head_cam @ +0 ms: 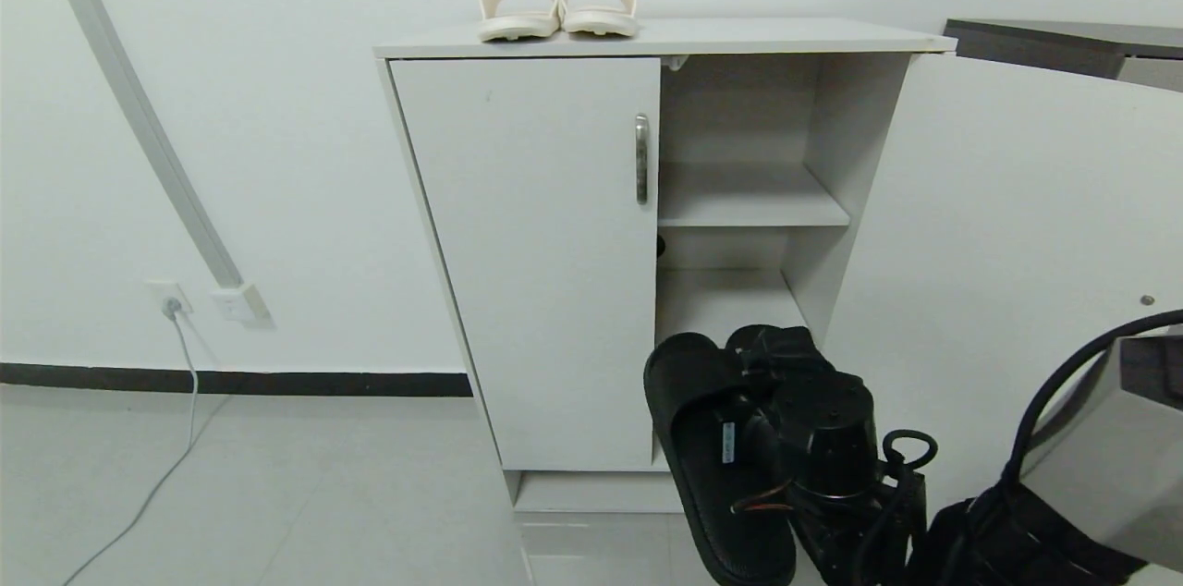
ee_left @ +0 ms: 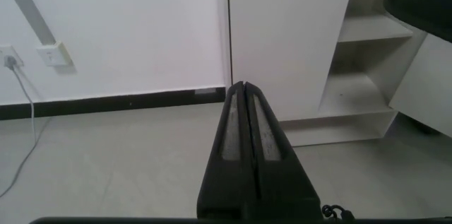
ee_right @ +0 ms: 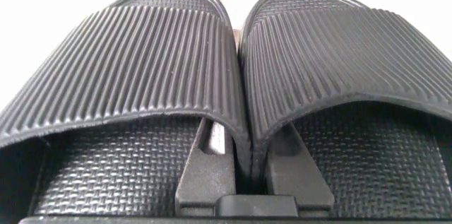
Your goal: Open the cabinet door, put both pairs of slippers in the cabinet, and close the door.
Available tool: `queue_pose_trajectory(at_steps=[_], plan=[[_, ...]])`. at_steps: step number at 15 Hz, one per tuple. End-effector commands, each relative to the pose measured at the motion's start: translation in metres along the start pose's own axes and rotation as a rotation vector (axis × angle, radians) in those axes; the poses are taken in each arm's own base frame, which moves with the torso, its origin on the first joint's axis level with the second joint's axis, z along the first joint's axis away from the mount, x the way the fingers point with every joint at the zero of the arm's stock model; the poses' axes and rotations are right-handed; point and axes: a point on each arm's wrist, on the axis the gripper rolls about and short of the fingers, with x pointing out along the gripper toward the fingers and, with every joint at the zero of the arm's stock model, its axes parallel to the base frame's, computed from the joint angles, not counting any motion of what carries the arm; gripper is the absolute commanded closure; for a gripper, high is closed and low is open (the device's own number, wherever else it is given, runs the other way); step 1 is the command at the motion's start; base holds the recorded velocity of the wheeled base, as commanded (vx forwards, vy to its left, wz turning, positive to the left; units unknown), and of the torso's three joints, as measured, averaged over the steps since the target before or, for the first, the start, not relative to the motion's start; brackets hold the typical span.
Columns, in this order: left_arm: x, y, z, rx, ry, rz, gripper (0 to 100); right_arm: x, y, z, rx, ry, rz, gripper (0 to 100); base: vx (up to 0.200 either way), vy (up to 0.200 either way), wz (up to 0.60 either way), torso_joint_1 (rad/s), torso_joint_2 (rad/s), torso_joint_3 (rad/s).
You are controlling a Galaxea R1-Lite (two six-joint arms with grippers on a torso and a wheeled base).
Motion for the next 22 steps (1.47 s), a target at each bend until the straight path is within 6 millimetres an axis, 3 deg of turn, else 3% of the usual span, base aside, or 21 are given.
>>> queue_pose_trajectory(at_steps=[1, 7, 12, 19, 22], plan=[[0.000, 0.000, 0.000, 0.000, 0.002, 0.001, 100, 0.022, 0.003, -0.016, -0.011, 0.016, -0.070, 100, 0.000, 0.000, 0.00, 0.000, 0.00, 0.000], [0.000, 0.000, 0.000, -0.001, 0.002, 0.000, 100, 0.030, -0.002, -0.024, -0.019, 0.032, -0.097, 100, 0.000, -0.200, 0.00, 0.002, 0.00, 0.004], [0.000, 0.000, 0.000, -0.029, 0.000, 0.007, 100, 0.041, -0.008, -0.037, -0.033, 0.060, -0.129, 100, 0.000, 0.000, 0.00, 0.000, 0.00, 0.000], [0.000, 0.000, 0.000, -0.027, 0.000, 0.007, 100, 0.049, -0.013, -0.037, -0.025, 0.057, -0.150, 100, 0.000, 0.000, 0.00, 0.000, 0.00, 0.000], [0.000, 0.000, 0.000, -0.027, 0.000, 0.007, 100, 0.054, -0.006, -0.043, -0.005, 0.040, -0.135, 100, 0.000, 0.000, 0.00, 0.000, 0.00, 0.000]])
